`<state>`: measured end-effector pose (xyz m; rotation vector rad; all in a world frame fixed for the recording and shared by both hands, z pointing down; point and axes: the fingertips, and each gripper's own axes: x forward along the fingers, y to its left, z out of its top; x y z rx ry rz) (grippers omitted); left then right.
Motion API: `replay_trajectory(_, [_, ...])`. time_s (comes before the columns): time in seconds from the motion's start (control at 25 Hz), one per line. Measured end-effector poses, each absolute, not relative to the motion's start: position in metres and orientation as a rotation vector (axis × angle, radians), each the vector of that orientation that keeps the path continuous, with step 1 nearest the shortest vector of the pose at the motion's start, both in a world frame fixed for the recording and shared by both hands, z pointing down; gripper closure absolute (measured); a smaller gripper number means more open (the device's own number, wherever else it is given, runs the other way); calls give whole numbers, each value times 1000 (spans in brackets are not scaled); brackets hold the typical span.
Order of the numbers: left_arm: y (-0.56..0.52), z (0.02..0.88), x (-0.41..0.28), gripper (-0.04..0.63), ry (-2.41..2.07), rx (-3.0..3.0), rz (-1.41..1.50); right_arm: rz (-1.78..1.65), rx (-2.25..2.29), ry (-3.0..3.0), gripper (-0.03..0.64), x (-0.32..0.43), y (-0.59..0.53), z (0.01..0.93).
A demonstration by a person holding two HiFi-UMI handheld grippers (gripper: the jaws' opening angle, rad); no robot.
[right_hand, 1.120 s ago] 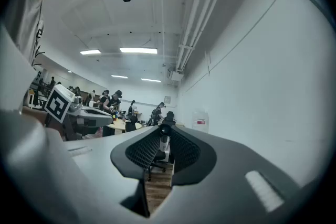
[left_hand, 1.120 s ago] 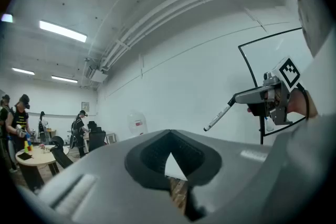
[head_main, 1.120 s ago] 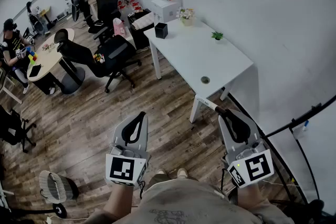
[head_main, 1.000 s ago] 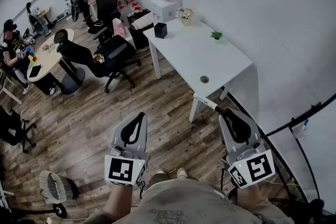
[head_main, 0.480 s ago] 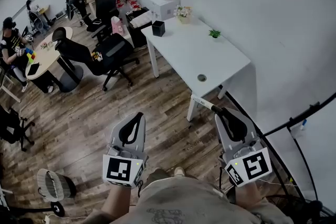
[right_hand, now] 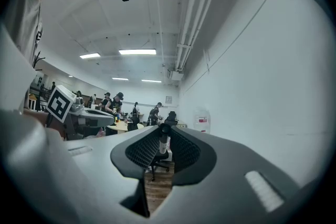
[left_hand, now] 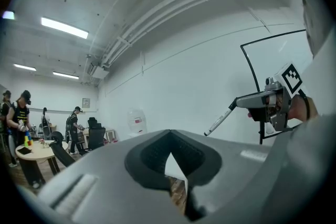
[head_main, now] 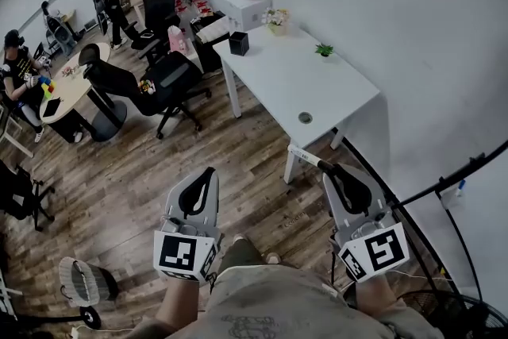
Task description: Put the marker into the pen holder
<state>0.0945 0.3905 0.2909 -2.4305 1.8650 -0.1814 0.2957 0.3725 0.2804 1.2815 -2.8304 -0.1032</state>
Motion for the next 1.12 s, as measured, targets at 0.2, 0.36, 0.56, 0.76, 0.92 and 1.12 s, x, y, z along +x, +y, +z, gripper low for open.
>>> replay_trajectory(0.2, [382, 294, 87, 595, 1873, -2424, -191, -94, 1265, -2824, 522, 291, 364, 286])
replay_trajectory(0.36, [367, 298, 77, 595, 1879, -2428, -188, -88, 1265, -2812, 522, 282, 347, 291])
replay_trajectory(0.56, [339, 302, 60, 595, 1882, -2445, -180, -65, 1246, -2796, 522, 261, 316, 296])
replay_trajectory(0.76, [296, 312, 30, 595, 1911, -2445, -174, -35, 1235, -2788, 522, 238, 271, 302])
replay_trajectory(0.92, [249, 312, 4, 595, 1912, -2452, -186, -28, 1236, -2770, 522, 213, 225, 306])
replay_trajectory(1.12, [192, 308, -38, 595, 1886, -2468, -190, -7, 1239, -2761, 522, 168, 165, 299])
